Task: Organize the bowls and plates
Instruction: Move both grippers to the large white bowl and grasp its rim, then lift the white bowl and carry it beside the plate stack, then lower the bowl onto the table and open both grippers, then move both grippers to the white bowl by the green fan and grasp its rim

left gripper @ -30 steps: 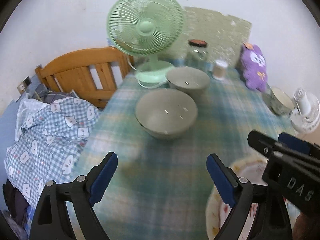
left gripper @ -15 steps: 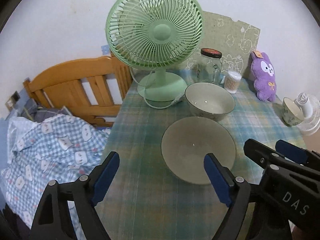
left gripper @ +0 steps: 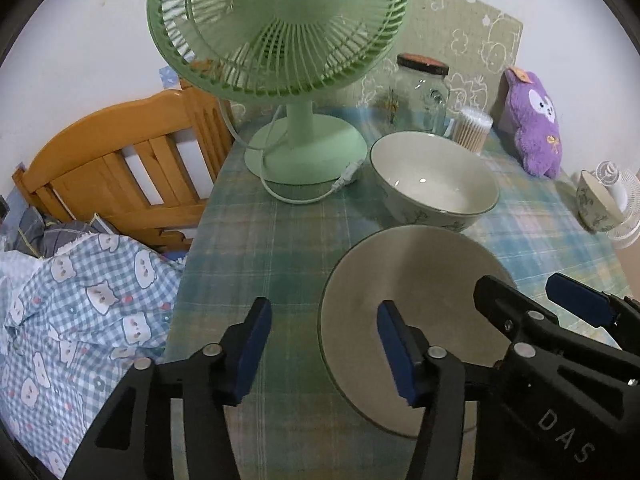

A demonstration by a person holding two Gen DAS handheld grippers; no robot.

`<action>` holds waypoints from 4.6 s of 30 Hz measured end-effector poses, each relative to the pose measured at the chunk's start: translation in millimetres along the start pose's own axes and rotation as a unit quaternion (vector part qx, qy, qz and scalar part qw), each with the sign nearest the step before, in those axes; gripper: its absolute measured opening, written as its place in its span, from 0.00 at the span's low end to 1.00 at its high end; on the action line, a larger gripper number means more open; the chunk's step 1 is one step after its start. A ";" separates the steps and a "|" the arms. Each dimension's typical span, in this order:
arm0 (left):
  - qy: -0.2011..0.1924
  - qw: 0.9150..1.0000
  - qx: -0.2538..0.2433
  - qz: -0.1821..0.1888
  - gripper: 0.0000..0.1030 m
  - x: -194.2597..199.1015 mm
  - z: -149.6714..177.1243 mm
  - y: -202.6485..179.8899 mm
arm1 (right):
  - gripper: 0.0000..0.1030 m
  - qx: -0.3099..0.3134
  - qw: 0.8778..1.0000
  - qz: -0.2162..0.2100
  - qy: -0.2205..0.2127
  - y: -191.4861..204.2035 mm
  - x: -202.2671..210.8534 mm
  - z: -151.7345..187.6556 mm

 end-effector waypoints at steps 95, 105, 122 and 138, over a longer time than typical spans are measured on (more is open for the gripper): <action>0.049 0.997 -0.032 0.047 0.52 92.6 137.3 -16.4 | 0.20 0.007 0.997 0.029 0.069 -3.7 96.5 152.1; 0.026 0.996 -0.046 0.078 0.73 115.5 101.8 -26.3 | 0.64 0.017 0.999 0.021 0.029 1.5 128.1 114.7; 0.002 0.999 0.012 0.046 0.75 115.2 9.0 -41.3 | 0.66 0.063 0.998 -0.022 -0.008 -10.2 121.7 2.7; 0.014 0.999 0.048 -0.022 0.75 50.6 -49.7 -50.3 | 0.83 0.087 0.995 -0.037 0.005 -31.6 39.9 -73.0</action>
Point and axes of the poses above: each gripper's, at about its wrist camera, not at the fingertips, and x roughly against the way its jaws point, y to its left, z to its underside, the point moved 10 cm from there along -x, roughly the way its jaws point, and after that the axes turned 6 degrees about -z, right-handed, at the moved point
